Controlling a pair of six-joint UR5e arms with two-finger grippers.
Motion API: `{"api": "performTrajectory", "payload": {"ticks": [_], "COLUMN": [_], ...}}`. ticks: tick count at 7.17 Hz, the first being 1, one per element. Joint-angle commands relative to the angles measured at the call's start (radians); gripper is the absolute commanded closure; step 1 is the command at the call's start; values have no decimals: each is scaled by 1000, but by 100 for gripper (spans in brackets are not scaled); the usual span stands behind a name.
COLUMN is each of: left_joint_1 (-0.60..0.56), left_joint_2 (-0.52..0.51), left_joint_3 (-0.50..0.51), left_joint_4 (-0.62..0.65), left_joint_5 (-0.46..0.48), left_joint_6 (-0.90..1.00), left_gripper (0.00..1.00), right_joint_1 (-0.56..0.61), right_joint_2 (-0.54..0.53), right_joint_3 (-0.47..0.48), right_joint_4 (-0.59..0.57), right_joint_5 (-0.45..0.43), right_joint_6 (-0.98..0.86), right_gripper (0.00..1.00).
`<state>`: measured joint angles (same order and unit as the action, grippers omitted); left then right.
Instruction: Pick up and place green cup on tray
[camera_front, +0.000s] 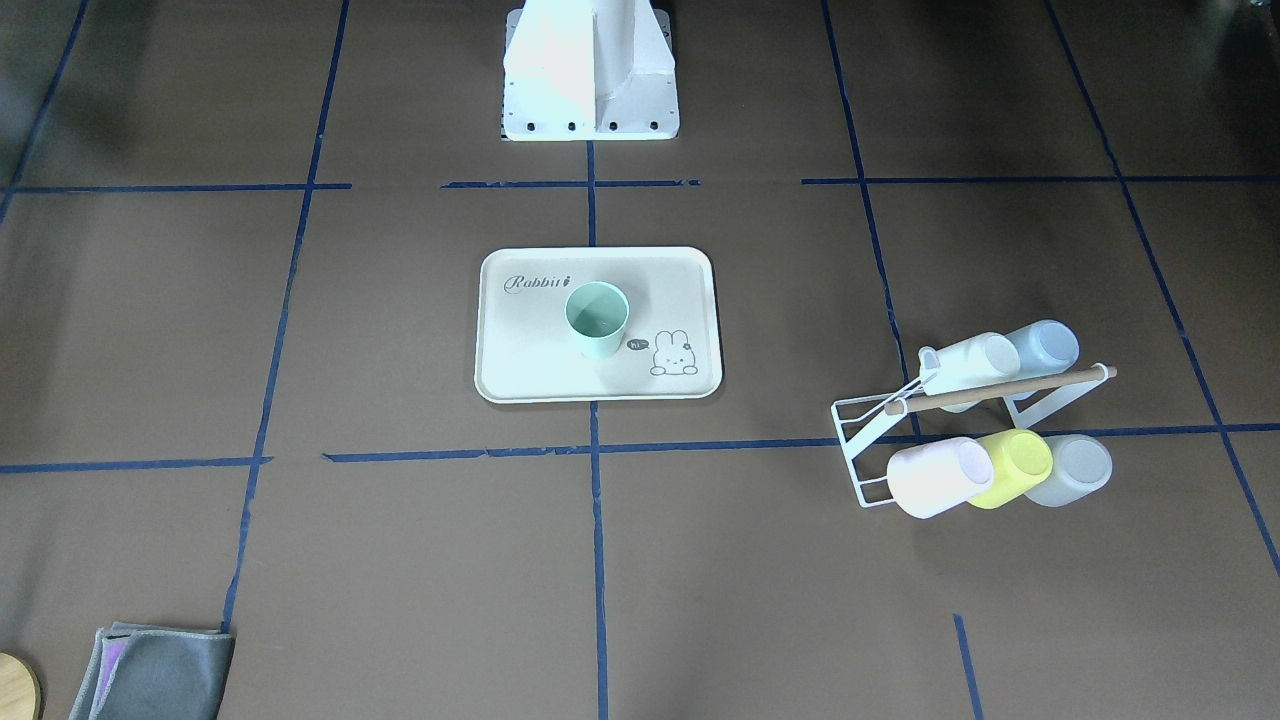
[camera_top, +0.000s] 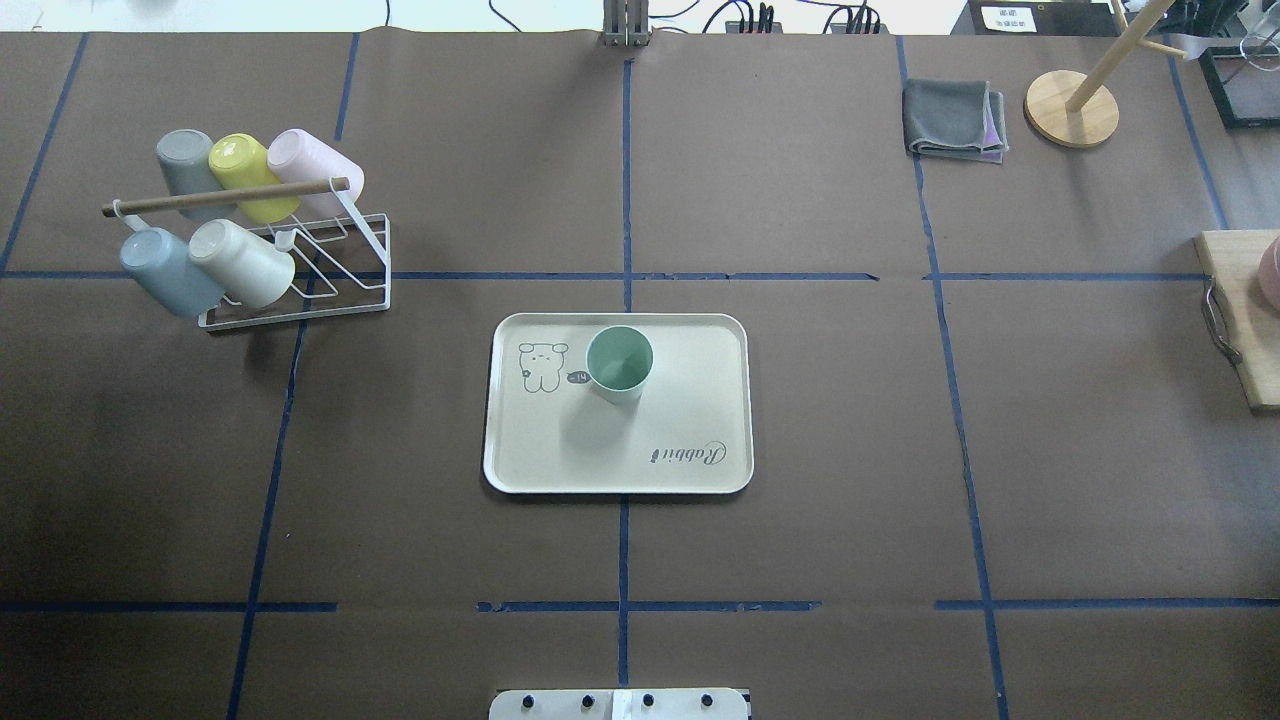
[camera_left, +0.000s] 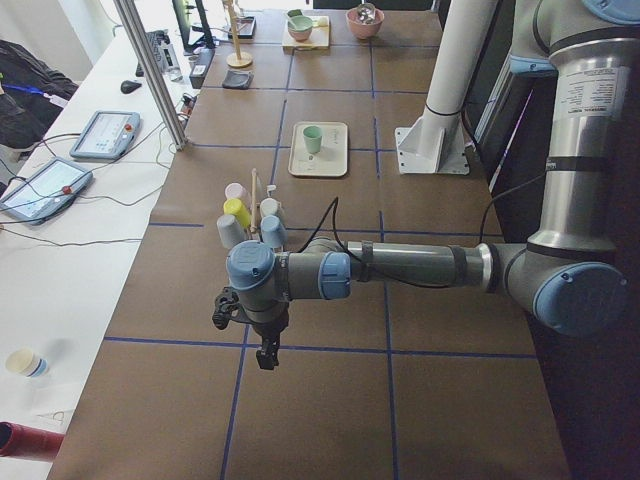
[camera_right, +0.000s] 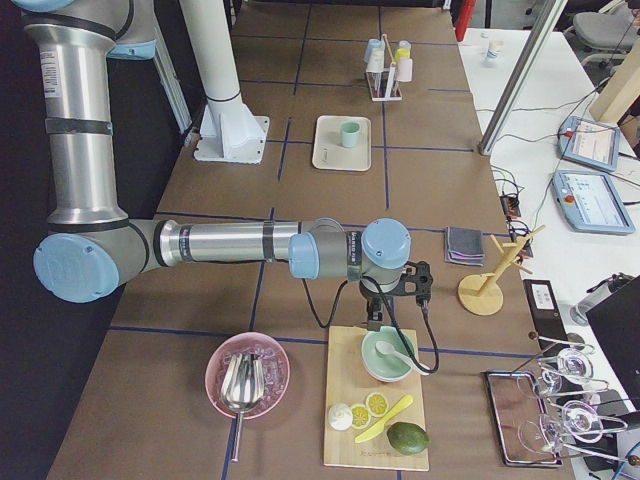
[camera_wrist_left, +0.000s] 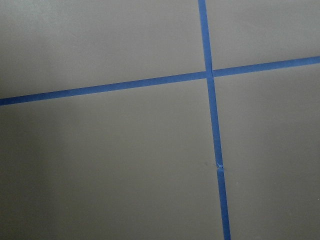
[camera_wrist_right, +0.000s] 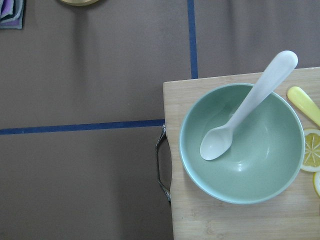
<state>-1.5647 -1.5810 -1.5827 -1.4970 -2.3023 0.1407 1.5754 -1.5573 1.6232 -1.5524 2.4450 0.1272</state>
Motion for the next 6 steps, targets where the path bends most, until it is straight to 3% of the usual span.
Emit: {"api": "performTrajectory", "payload": {"ticks": [1,2,4,6], "left_joint_1": [0,0,0,0], "left_joint_2": [-1,1,-1,-1], "left_joint_3": [-2,-8,-9,-11], "left_joint_4": [3,3,1,3], "left_joint_5": [-60,-62,-62,-62], "left_joint_6": [-6,-6,-6,-6], "left_gripper": [0,0,0,0], "right_joint_1": [1,3,5,14], "right_joint_2": [-6,-10,-21,-32], "right_joint_3": [-3,-25,-28,-29], "right_joint_4": [0,3,2,0], "right_joint_5": [-1,0,-116,-112], "right_joint_6": [0,-6,-75,-73], "right_gripper": [0,0,0,0]}}
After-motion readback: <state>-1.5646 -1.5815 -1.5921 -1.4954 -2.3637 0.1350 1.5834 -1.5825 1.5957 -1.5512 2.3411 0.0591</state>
